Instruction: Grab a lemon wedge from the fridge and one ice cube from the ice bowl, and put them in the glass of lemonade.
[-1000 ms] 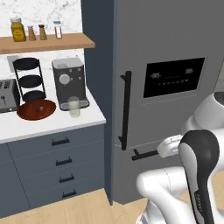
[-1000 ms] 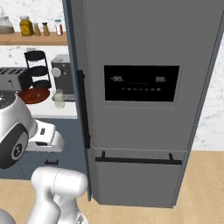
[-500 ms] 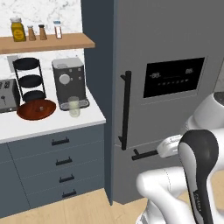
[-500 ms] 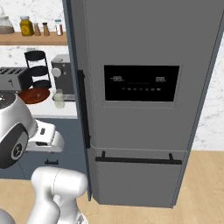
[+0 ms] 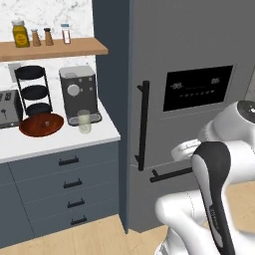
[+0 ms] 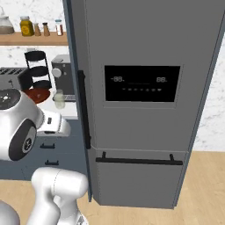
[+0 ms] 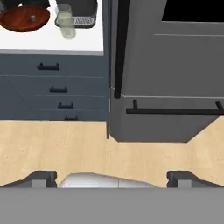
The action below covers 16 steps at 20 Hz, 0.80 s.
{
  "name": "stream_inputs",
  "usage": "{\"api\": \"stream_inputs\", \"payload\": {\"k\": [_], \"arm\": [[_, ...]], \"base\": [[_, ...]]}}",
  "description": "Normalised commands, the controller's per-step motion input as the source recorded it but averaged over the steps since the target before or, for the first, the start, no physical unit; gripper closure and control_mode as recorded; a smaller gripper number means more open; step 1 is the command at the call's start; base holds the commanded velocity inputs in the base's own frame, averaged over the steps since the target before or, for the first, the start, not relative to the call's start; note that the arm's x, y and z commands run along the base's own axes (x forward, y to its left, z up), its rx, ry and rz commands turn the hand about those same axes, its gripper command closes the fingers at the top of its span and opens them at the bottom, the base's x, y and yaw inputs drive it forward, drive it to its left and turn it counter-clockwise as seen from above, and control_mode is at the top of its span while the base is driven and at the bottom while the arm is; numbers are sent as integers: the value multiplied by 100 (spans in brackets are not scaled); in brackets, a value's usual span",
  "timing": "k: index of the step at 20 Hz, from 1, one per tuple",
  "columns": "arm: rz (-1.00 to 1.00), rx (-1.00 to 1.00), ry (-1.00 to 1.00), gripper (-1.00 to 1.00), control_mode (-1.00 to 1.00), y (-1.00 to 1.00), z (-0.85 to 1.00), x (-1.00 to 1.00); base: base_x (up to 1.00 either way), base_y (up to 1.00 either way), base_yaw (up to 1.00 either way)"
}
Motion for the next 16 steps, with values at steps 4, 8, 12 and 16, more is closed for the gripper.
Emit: {"api": "stream_inputs", "payload": {"k": [4, 8, 12, 16], "arm": [[0, 0, -28, -100, -100, 0, 3, 100], [0, 0, -17, -100, -100, 0, -2, 100], [-6, 3, -4, -100, -100, 9, 0, 95], [-16, 1, 0, -100, -100, 22, 0, 93]], "base": [[0, 0, 0], [0, 0, 0], [0, 0, 0], [0, 0, 0]]}}
